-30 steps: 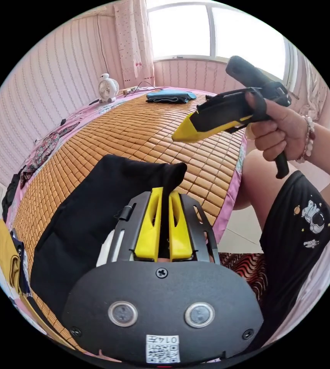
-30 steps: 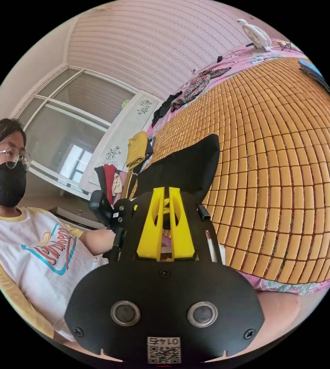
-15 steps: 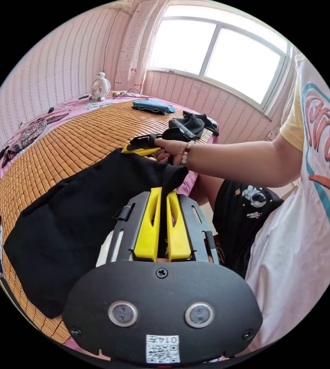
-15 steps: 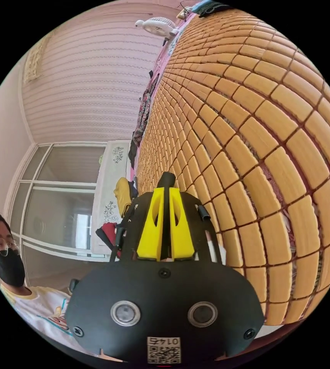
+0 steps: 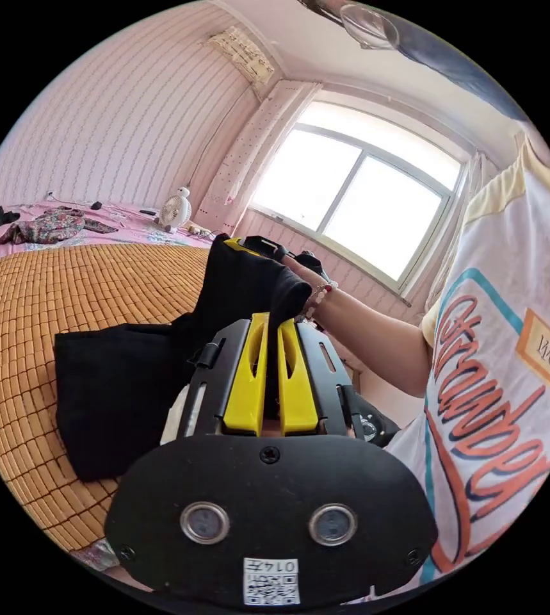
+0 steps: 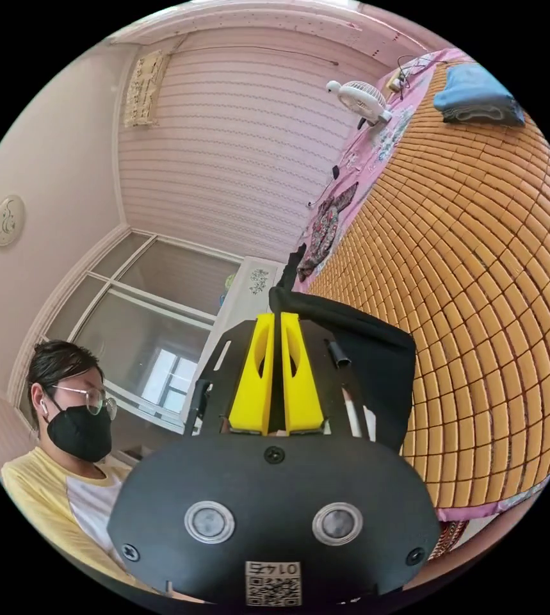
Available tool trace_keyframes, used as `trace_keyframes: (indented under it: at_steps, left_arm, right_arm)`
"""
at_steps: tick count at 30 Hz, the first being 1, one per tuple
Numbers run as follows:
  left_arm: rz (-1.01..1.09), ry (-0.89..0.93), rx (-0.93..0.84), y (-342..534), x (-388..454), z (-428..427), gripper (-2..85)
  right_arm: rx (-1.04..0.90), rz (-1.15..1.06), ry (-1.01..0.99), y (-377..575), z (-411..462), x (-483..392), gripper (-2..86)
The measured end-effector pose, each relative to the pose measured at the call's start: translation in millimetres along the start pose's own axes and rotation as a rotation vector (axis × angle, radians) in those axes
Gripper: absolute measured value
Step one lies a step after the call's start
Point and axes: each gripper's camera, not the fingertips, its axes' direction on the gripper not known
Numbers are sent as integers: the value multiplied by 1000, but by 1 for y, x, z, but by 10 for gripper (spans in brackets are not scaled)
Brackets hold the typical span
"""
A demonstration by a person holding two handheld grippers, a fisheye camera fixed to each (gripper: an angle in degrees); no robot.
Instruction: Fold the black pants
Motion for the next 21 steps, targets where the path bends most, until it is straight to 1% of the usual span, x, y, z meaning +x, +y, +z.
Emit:
trace_keyframes:
  at_steps: [1, 2, 3, 5, 6, 8, 9, 11, 12, 14, 15, 17, 19, 21]
  left_arm:
    - [-28, -20, 5, 1, -6, -9, -1]
    - [-92, -70, 6, 6, -19, -29, 6]
    - [-156, -133, -18, 12, -32, -46, 18]
    - [-230, -237, -96, 23, -50, -68, 48]
    - [-280, -307, -142, 31, -61, -82, 70]
    - [-355, -400, -172, 40, -74, -101, 89]
    - [-378, -449, -168, 43, -80, -111, 89]
    - [-406, -492, -152, 44, -88, -118, 90]
    - [-409, -497, -139, 42, -95, -117, 93]
    - [-398, -491, -124, 36, -106, -108, 105]
    - [-385, -481, -123, 30, -116, -98, 117]
    - [-378, -462, -134, 20, -133, -80, 127]
    - [-391, -429, -162, 10, -151, -63, 136]
    - [-388, -417, -215, -2, -171, -46, 152]
  right_arm:
    - [-56, -52, -34, 5, 35, -12, 27]
    - [-127, -101, -68, 14, 73, -21, 36]
    - [-171, -115, -87, 19, 94, -23, 44]
    - [-368, -191, -145, 42, 165, -26, 64]
    - [-404, -208, -122, 48, 177, -25, 66]
    - [-460, -319, -15, 72, 195, -30, 64]
    - [-474, -348, 11, 79, 195, -32, 62]
    - [-540, -452, 127, 110, 188, -37, 50]
    - [-564, -473, 151, 119, 186, -37, 47]
    - [-702, -531, 232, 160, 182, -33, 37]
    - [-741, -541, 254, 170, 183, -30, 35]
    - [-913, -555, 375, 213, 191, -12, 33]
    - [-954, -583, 459, 235, 195, 0, 31]
    - [-916, -603, 444, 239, 193, -3, 32]
